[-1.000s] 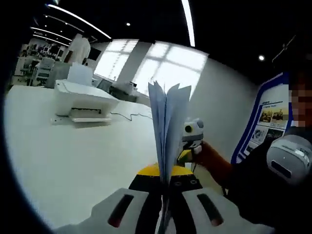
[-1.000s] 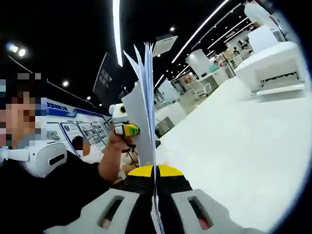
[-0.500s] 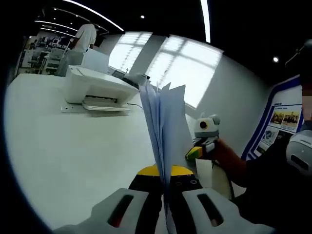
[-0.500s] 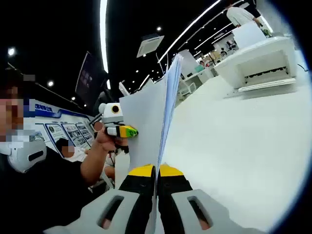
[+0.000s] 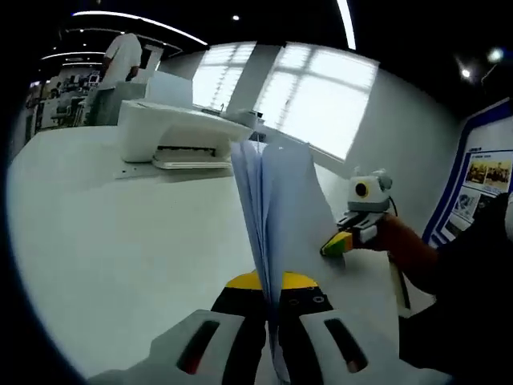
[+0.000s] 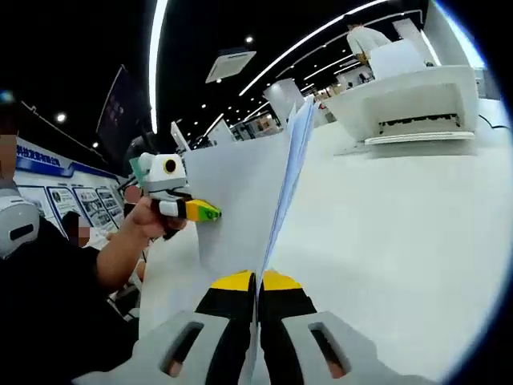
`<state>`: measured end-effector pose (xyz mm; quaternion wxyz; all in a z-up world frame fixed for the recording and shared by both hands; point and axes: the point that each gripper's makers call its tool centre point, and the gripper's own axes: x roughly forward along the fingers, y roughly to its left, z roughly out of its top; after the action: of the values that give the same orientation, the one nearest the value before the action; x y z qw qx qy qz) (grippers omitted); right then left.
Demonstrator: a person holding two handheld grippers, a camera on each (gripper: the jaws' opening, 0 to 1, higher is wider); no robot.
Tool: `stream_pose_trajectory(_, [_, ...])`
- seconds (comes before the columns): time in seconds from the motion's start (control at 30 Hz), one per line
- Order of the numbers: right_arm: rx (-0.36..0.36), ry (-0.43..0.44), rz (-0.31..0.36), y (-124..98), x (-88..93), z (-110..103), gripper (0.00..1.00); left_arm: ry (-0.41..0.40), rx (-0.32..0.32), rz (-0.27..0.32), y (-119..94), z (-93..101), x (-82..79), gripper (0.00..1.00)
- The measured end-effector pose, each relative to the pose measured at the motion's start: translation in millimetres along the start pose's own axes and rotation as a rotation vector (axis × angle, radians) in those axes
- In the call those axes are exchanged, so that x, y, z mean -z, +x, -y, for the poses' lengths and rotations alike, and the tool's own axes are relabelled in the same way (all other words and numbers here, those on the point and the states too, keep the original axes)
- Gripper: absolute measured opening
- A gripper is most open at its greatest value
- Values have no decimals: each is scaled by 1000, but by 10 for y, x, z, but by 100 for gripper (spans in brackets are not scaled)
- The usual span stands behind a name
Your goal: Organize the stack of printing papers by aligning and flattening the scattered papers on the table
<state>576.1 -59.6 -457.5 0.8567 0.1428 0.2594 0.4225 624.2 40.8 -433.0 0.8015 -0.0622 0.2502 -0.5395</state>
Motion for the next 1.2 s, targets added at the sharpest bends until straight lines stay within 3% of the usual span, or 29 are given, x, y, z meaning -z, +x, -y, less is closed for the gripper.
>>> stream_pose_trajectory(0.67, [118,-41,-58,154,197,258,0,113,-119,-91,189,-157,282,8])
stream_pose_trajectory(1.2, [170,-116,-67,188,246,289,2,159,-169,-127,242,-336,324,10])
